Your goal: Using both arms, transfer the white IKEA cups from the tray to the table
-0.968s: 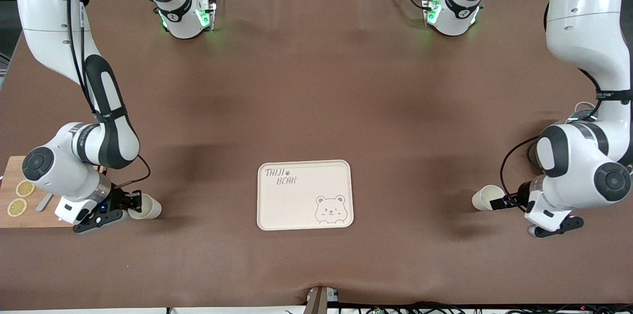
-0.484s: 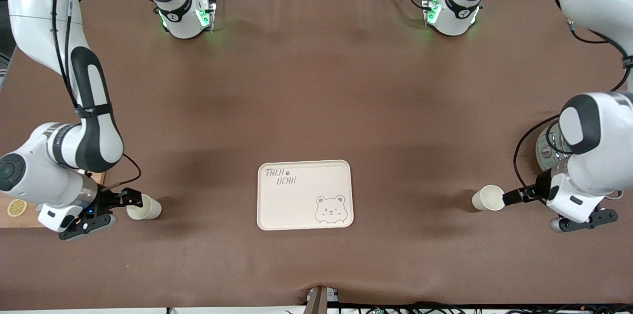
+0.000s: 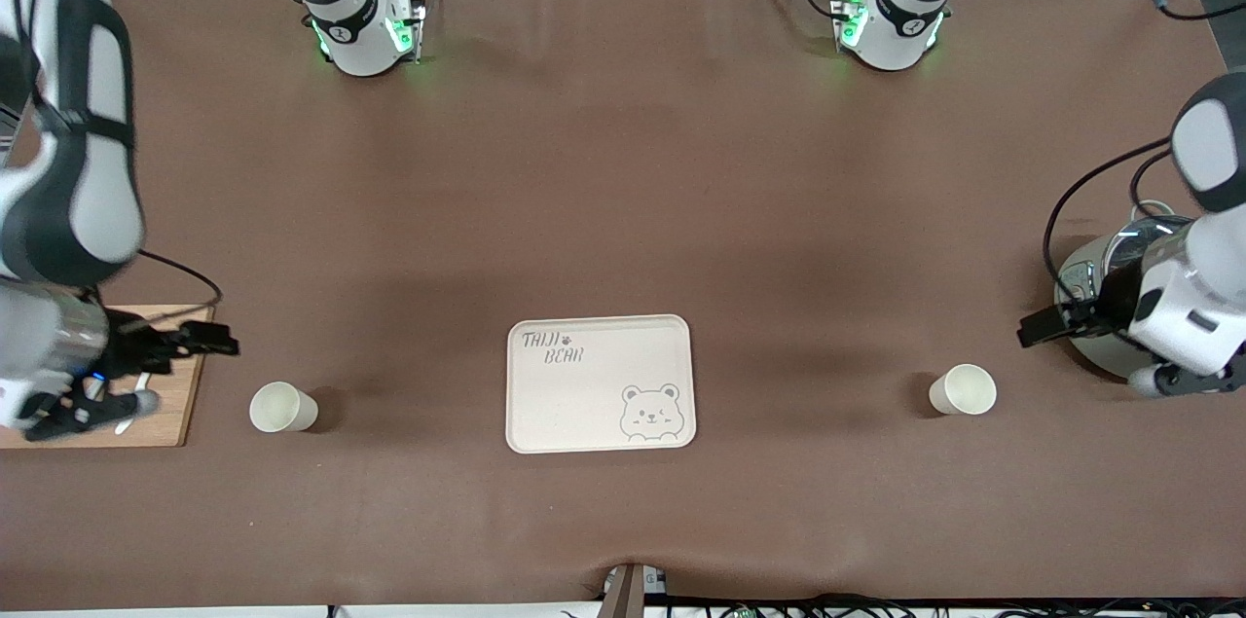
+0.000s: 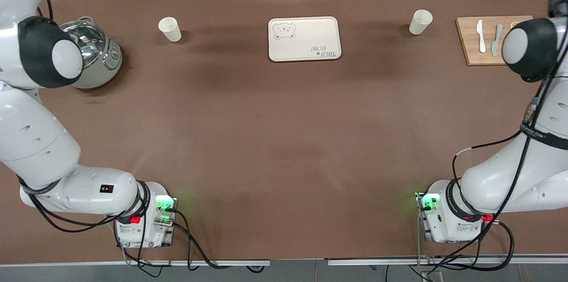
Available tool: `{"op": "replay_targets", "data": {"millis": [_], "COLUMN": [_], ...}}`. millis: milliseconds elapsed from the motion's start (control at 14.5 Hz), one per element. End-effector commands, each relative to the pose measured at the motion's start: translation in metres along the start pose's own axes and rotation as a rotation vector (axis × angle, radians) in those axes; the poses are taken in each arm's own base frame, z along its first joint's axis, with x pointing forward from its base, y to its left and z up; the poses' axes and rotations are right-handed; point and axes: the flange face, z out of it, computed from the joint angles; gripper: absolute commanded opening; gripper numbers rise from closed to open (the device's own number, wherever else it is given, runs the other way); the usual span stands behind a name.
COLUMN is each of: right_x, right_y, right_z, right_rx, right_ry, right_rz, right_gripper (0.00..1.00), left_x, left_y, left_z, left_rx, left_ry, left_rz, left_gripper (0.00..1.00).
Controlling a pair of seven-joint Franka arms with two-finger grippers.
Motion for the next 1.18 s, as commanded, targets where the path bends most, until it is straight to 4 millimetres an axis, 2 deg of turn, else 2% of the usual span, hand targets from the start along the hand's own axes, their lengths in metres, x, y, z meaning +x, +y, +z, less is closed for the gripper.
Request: {"op": "replay_targets", "data": {"millis": [0, 207, 346, 553, 691, 899, 1106], "right_x": [-0.061, -0.124, -0.157, -0.209, -0.214, -0.214, -0.208], "right_y": [-0.021, -0.037, -0.046, -0.059, -0.066, -0.063, -0.083], "right_z": [-0.089, -0.155, -0.171, -0.189, -0.188, -0.186, -0.192], "right_rx": [-0.014, 0.002, -0.005, -0.065, -0.088, -0.092, -0.104], "right_ry": [-0.006, -0.027, -0.033, 0.006, 0.03, 0.058, 0.078], "right_rz": [0.036, 0.132, 0.241, 0.258, 0.248, 0.256, 0.227], "right_gripper": [1.0, 1.0, 1.0, 1.0, 1.0, 1.0, 1.0], "left_x": [-0.028, -0.043, -0.054, -0.064, -0.067, -0.07, -0.073], "left_y": [-0.003, -0.008, -0.016, -0.014, -0.015, -0.01, -0.01], "left_z": [-0.054, -0.088, -0.106, -0.126, -0.133, -0.139, -0.138], "left_rx": [-0.008, -0.013, 0.01, 0.003, 0.0, -0.004, -0.012], "left_ry": [0.031, 0.058, 0.056, 0.084, 0.09, 0.098, 0.075], "left_rz": [0.022, 0.02, 0.025, 0.034, 0.032, 0.043, 0.042], "left_gripper": [1.0, 1.0, 1.0, 1.0, 1.0, 1.0, 1.0]}}
